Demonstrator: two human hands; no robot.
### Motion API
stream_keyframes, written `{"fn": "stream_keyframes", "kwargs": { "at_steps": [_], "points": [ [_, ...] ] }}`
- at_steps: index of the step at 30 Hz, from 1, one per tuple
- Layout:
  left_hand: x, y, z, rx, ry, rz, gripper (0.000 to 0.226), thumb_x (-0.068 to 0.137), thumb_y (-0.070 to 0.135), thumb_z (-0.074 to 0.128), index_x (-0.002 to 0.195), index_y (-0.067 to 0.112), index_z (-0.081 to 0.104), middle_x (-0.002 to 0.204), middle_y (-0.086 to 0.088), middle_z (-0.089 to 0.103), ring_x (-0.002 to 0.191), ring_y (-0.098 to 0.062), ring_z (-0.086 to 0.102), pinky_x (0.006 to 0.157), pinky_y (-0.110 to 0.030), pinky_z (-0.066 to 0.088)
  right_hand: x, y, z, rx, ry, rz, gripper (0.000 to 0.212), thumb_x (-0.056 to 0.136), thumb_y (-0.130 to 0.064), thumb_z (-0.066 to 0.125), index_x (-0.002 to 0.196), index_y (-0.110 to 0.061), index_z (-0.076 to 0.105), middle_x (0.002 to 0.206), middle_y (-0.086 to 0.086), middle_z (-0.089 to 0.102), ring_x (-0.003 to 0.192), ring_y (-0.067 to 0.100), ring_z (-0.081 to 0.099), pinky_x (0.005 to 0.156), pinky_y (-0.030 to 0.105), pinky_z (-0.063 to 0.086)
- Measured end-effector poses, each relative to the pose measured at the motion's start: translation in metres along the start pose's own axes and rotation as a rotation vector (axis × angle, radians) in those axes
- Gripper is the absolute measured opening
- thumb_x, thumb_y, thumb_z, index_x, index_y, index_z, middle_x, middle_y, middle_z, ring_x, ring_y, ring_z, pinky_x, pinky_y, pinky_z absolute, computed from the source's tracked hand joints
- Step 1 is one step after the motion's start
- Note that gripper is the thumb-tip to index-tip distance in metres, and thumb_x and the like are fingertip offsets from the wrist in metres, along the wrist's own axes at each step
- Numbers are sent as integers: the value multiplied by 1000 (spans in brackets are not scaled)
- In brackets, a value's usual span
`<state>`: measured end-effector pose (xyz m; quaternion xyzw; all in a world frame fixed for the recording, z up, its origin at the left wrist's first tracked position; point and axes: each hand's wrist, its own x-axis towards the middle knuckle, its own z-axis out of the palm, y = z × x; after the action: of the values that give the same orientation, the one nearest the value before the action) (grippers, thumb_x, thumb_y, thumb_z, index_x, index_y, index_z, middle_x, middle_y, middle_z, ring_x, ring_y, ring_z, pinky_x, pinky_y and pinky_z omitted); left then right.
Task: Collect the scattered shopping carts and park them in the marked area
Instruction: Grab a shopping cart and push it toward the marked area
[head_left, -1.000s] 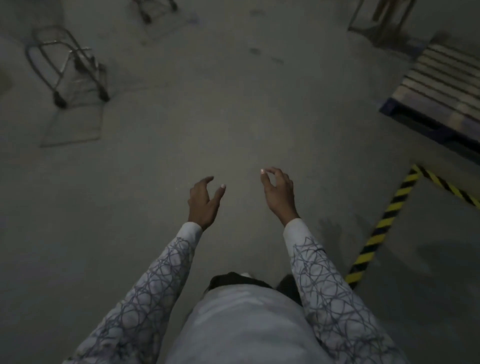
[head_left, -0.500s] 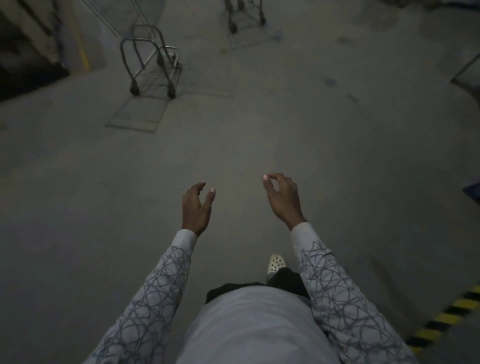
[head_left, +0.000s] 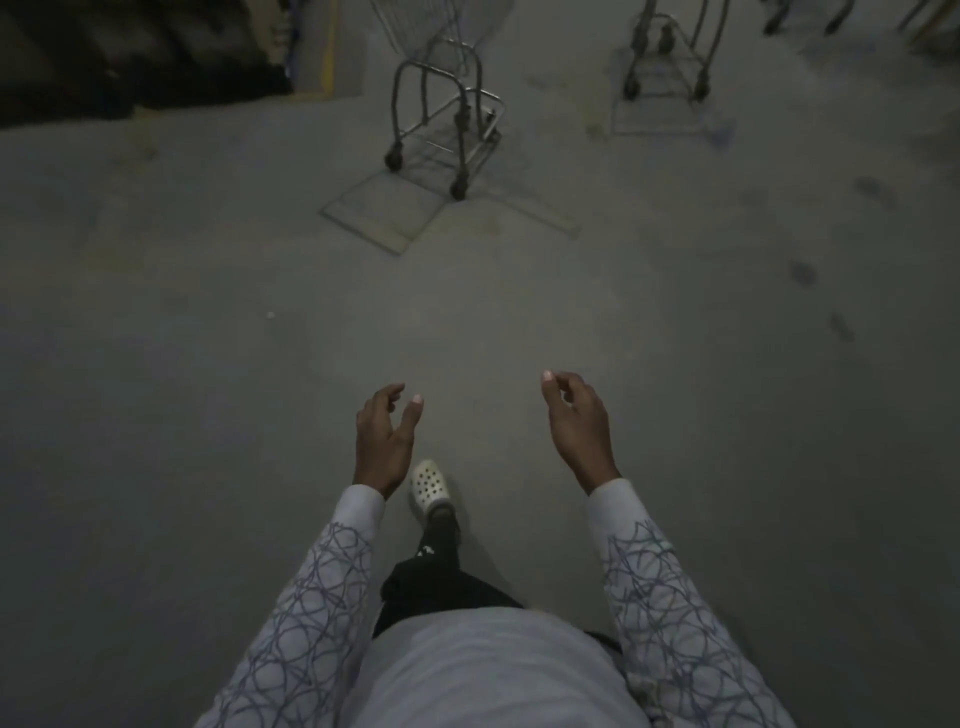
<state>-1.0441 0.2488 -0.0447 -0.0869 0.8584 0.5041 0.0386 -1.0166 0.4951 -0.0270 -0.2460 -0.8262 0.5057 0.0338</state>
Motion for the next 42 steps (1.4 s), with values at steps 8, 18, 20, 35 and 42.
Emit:
{"fn": "stream_keyframes", "kwargs": {
  "at_steps": [8, 18, 20, 35, 42],
  "points": [
    [180, 6, -32, -67, 76, -62, 39, 97, 42, 58, 127, 18, 57, 126, -4, 57, 115, -21, 53, 104, -48, 44, 153, -85, 77, 11, -59, 54, 37, 97, -55, 50, 110, -25, 68, 113, -1, 69, 106, 19, 61, 97, 37, 47],
    [398, 75, -65, -79, 79, 15, 36, 98, 34, 59, 127, 13, 57, 123, -6, 59, 113, -23, 56, 102, -40, 44, 302, -194, 137, 70, -13, 103, 35, 99, -53, 51, 107, -24, 68, 107, -2, 68, 101, 19, 60, 88, 31, 45],
    [432, 86, -61, -100, 72, 10, 36, 98, 35, 59, 127, 14, 57, 123, -5, 59, 112, -22, 56, 101, -38, 44, 335, -200, 150, 43, -3, 136, 38, 97, -58, 50, 107, -26, 67, 108, -4, 68, 104, 20, 60, 95, 38, 47],
    [770, 178, -38, -194, 120, -52, 38, 97, 36, 61, 128, 15, 56, 113, 4, 61, 103, -10, 58, 87, -19, 42, 714, -356, 249, 215, -71, 69, 44, 91, -64, 48, 95, -25, 69, 104, 0, 70, 102, 22, 63, 96, 42, 49],
    [907, 192, -54, -297, 175, -121, 34, 97, 39, 59, 127, 22, 57, 112, 12, 62, 101, 0, 58, 95, -37, 48, 823, -424, 318, 255, -146, 87, 37, 91, -61, 52, 85, -29, 70, 95, -7, 72, 98, 18, 66, 97, 42, 49]
  ]
}}
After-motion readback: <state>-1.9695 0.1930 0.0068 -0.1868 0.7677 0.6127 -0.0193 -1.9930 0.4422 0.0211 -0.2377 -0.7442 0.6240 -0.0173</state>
